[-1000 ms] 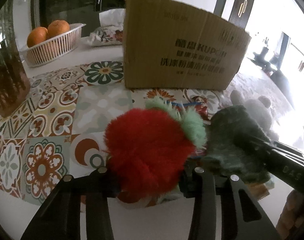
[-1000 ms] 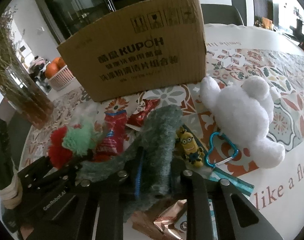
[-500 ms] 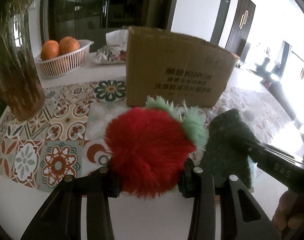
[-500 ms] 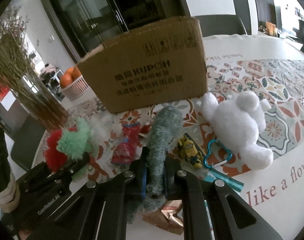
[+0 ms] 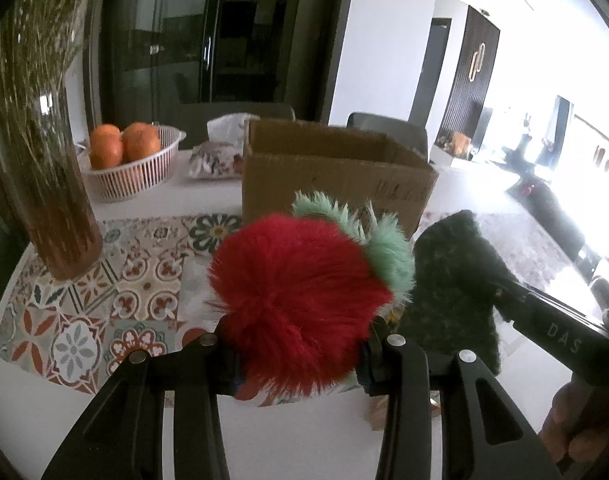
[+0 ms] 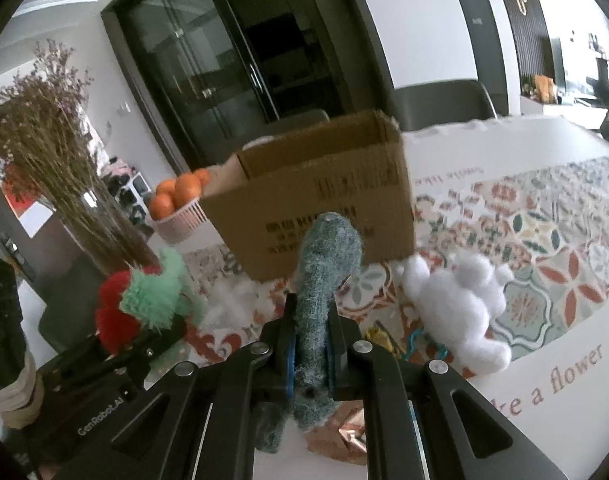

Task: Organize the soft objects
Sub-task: 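Lift both plushes and carry them over the cardboard box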

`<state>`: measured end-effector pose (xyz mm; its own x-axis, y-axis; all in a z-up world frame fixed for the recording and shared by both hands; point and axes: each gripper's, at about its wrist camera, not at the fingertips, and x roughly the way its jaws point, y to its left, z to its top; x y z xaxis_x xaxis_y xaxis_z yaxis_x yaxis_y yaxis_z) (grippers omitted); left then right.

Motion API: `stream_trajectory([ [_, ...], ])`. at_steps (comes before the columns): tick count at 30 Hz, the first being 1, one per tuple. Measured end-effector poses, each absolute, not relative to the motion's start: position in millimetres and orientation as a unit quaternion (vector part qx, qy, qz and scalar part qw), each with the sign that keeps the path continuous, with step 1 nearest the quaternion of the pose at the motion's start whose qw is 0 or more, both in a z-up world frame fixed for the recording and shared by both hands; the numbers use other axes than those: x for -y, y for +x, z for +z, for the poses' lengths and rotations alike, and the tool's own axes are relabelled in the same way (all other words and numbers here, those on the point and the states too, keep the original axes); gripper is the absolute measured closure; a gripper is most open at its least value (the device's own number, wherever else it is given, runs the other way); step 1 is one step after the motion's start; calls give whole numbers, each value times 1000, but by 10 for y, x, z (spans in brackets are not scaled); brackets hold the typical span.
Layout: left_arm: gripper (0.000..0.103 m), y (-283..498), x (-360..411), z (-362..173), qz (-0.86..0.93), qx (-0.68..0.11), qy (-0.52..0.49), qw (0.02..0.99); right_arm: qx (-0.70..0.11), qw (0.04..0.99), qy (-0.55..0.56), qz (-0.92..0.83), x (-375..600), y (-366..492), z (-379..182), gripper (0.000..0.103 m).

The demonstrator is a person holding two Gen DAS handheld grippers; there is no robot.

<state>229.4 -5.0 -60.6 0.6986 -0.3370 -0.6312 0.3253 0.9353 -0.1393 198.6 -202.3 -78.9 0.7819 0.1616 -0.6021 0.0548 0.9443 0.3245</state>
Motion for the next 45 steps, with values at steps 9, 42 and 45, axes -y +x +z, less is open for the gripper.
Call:
stream_trajectory([
  [9, 62, 2258, 147, -227, -194, -309, -5, 931, -276, 948, 155, 28, 2112, 1927, -402, 91],
  [42, 62, 3468, 546, 497, -220, -255, 35, 941, -158, 981, 107, 43, 2331, 2840, 622, 91],
  [45, 62, 3632, 583, 450, -225, -266, 32, 937, -165, 980, 105, 44, 2382, 3011, 613, 91],
])
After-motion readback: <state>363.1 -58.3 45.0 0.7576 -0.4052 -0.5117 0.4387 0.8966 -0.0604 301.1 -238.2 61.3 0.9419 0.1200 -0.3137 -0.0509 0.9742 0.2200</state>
